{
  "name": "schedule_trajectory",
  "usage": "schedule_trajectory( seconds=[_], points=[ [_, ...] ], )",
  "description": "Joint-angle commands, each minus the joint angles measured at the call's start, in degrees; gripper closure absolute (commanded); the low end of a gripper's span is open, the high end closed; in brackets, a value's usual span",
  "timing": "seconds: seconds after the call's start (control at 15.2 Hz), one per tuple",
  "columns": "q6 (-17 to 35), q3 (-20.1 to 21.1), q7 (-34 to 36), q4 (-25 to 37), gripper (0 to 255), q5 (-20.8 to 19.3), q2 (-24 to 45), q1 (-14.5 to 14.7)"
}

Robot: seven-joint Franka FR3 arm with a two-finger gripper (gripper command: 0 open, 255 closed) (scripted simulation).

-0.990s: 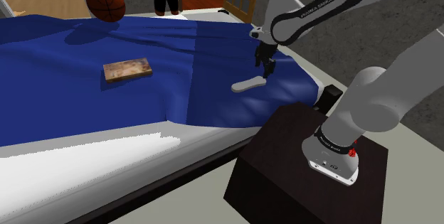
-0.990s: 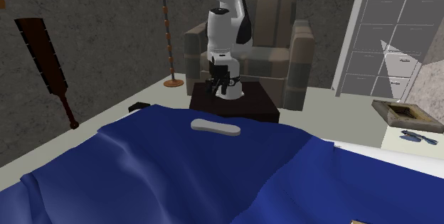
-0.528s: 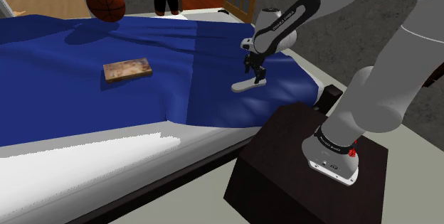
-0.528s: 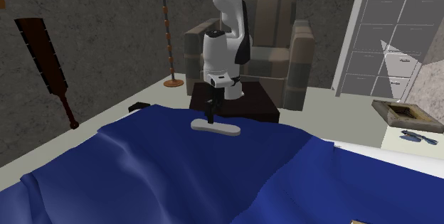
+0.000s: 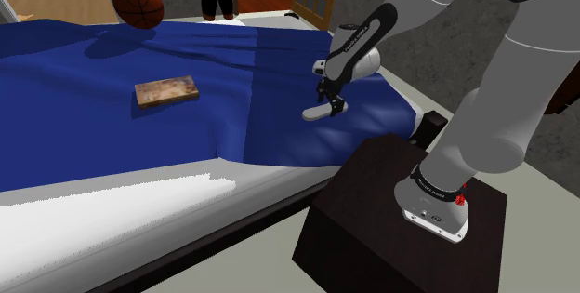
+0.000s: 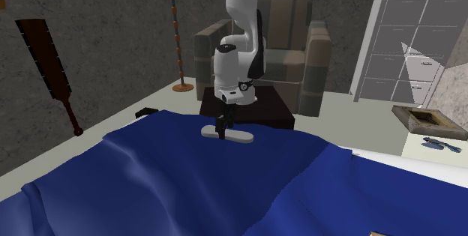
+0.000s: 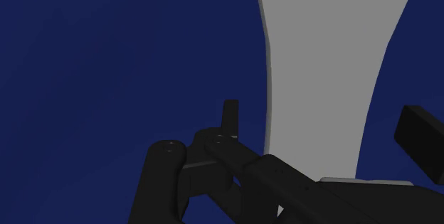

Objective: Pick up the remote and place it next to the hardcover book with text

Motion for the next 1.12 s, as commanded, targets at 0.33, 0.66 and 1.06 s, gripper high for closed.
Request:
schedule_trajectory(
  seconds=[0.33, 0.66, 1.06],
  points=[
    [0.3, 0.17, -0.22, 0.05, 0, 0.35, 0.36, -0.07],
    [0.3, 0.16, -0.21, 0.04, 255, 0.33, 0.33, -0.07],
    [-0.48, -0.24, 0.41, -0.01, 255, -0.54, -0.56, 0.17]
  ],
)
